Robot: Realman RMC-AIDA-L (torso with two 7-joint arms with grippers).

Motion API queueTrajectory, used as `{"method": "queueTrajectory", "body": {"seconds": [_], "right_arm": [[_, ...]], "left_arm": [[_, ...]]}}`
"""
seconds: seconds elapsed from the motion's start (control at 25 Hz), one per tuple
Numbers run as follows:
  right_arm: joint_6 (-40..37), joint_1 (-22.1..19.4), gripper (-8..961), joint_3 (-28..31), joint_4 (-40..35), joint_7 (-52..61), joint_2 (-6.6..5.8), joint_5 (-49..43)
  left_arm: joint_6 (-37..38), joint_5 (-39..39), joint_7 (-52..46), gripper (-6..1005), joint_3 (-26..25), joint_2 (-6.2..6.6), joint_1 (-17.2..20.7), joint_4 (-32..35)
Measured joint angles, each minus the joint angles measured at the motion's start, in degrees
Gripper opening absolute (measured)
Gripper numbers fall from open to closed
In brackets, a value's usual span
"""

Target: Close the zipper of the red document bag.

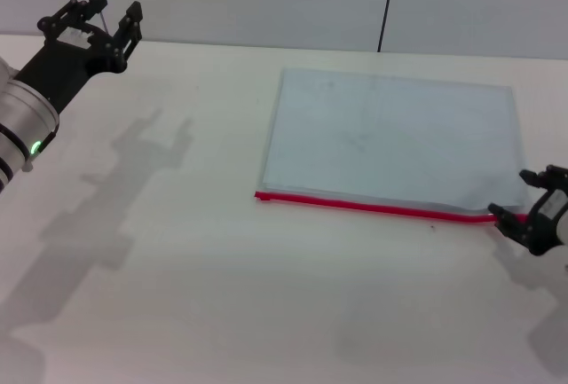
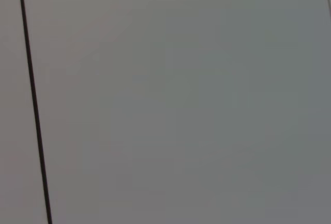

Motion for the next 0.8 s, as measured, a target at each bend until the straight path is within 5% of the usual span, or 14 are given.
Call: {"method": "queueTrajectory", "body": {"seconds": [0.8], "right_arm": [[-2.1,1.3,587,0.4,1.8,0.5,0.07,-3.7]], "left_arm": [[0.5,0.0,-0.1,509,-0.2,0.06,0.0,0.0]]}}
